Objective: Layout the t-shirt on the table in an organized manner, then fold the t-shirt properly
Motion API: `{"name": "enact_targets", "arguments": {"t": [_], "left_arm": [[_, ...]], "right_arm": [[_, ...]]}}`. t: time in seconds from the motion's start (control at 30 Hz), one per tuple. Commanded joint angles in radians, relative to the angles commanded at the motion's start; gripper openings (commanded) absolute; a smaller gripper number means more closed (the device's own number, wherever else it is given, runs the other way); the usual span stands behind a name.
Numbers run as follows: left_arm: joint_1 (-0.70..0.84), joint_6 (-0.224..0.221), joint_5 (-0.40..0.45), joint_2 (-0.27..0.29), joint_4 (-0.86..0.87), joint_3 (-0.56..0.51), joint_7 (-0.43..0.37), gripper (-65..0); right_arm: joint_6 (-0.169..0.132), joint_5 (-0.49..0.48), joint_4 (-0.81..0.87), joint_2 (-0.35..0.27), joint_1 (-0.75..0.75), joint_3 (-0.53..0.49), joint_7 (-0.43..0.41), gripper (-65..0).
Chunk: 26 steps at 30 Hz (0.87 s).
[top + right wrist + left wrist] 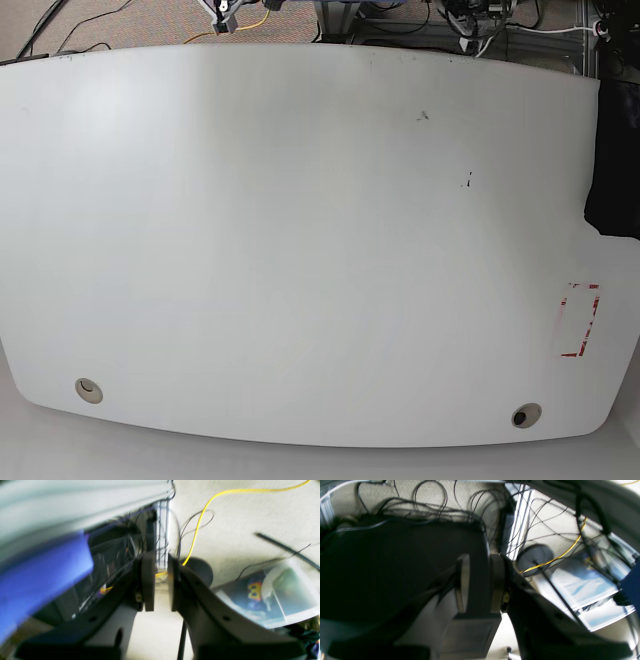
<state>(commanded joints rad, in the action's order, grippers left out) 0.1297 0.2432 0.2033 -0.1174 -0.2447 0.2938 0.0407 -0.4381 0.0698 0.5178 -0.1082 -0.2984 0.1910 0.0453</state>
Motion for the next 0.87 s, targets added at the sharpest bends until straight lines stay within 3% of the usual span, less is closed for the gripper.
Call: {"name": "enact_targets", "arguments": {"t": [0.1,0.17,0.33,0.57,0.87], "left_arm": [[-0.021,-0.061,0.002,0.002,0.023,-0.003,-0.014,-52.1],[-0.037,-0.097,0.002,0.003,0.028,-0.025,-0.015,-48.6],[-0.048,-0.163,-0.002,0.023,0.029,-0.064,-0.015,-42.6],[-0.048,-0.170,0.000,0.031,0.028,-0.066,-0.015,-42.6],[-0.057,-0.170,0.000,0.037,0.029,-0.066,-0.015,-42.6]], "right_arm": [[0.021,0.000,-0.064,0.003,0.048,0.000,-0.015,-55.6],[0.032,0.000,-0.110,0.005,0.084,0.000,-0.017,-55.6],[0.035,0.000,-0.160,0.008,0.132,0.000,-0.017,-55.6],[0.069,0.006,-0.161,0.028,0.140,0.000,-0.014,-55.5],[0.069,0.066,-0.158,0.058,0.138,0.003,-0.018,-55.5]]}}
